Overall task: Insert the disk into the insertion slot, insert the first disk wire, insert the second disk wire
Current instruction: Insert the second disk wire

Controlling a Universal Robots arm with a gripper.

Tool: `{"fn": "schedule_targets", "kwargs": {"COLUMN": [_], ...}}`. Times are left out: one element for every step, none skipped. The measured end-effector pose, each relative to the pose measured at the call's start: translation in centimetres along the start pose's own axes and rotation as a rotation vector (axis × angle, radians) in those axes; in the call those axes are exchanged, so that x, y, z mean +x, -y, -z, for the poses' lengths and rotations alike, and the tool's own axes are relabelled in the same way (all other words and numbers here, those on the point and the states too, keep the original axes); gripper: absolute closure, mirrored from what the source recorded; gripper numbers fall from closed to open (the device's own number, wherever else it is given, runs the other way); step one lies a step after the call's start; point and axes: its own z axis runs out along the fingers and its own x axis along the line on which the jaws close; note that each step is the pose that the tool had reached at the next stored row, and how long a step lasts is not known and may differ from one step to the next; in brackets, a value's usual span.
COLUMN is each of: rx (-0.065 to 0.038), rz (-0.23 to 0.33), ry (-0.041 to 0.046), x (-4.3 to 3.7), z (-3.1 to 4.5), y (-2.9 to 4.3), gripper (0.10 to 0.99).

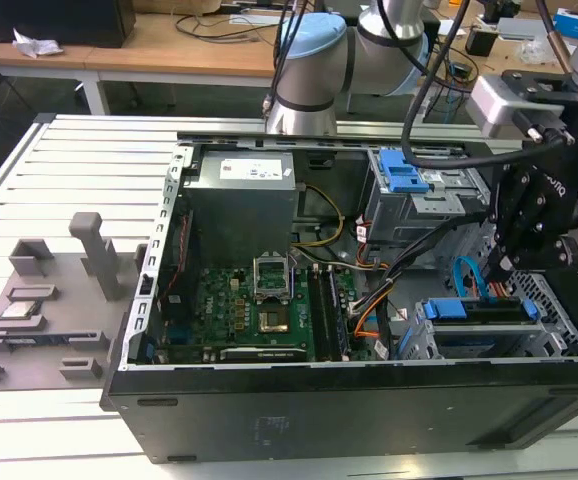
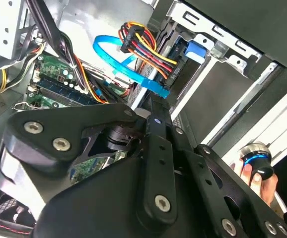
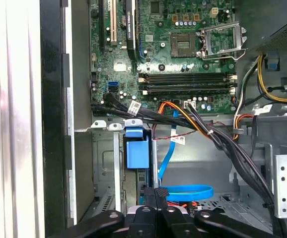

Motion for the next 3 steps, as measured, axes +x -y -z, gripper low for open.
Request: {"fn": "schedule_targets", "kwargs": {"rx": [0.000,0.000,0.000], "rz": [0.000,0.000,0.000], "ry": [-0.0001,-0.0002,-0.0002], "x": [0.00,0.00,0.00], "z": [0.01,0.02,0.02], "y": [0.00,0.00,0.00], "gripper": [0.980,0.980,0.980]}}
